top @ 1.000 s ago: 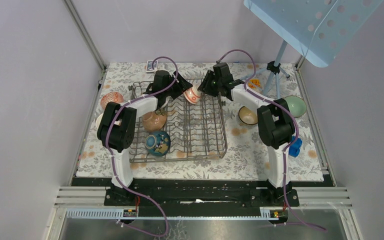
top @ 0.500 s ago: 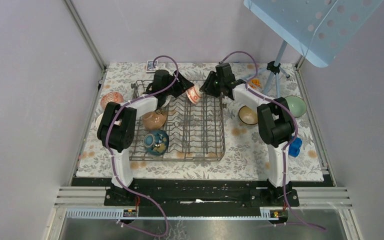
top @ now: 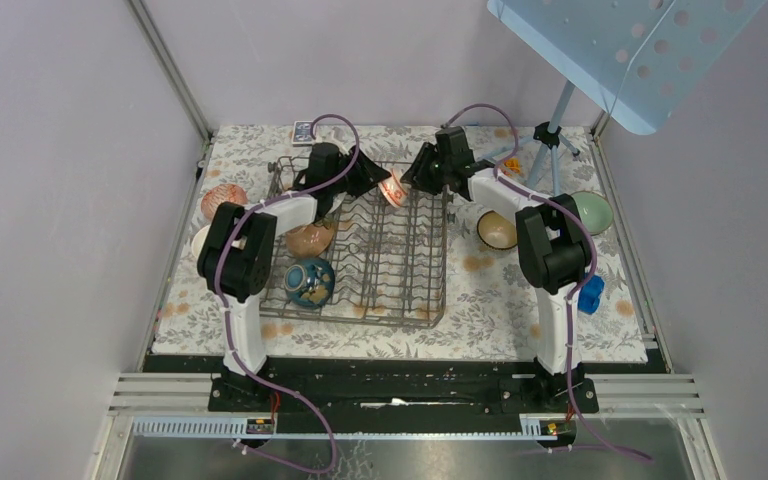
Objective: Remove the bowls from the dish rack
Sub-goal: Pick up the bowl from the dish rack.
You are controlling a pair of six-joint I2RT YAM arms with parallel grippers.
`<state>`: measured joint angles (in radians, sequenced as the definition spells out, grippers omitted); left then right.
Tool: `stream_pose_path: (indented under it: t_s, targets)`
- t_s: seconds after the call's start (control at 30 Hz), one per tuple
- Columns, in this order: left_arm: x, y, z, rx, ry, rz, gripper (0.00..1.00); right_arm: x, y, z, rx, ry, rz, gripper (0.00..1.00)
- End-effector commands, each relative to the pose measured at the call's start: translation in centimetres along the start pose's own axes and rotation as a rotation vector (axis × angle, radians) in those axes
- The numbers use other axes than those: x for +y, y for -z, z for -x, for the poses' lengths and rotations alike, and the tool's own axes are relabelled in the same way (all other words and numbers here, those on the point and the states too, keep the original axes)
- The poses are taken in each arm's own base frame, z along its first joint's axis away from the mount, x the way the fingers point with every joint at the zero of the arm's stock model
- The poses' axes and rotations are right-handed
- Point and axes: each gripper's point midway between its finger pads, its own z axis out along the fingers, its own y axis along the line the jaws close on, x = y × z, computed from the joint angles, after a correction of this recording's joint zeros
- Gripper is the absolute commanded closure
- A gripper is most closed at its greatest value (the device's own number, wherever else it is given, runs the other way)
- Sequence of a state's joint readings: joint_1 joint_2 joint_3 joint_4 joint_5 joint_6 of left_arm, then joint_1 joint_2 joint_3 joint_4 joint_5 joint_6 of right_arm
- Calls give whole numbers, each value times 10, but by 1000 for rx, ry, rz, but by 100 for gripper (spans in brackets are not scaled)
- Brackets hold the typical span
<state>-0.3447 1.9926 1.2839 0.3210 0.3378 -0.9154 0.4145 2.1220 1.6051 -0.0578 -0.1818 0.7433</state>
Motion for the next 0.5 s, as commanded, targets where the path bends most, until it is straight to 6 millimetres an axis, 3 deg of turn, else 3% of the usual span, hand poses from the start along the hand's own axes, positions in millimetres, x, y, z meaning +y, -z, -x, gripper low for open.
stream_pose_path:
  t_s: [0.0,0.27,0.47]
  targets:
    - [-32,-4,-4,11,-27,-136,54,-7,-2,-4,10,-10,0,54]
    - [-36,-6,-6,14,-5,-170,58,-13,-2,-5,14,-22,3,55]
    - [-42,-6,-7,12,7,-205,66,-17,-3,-5,7,-24,15,55]
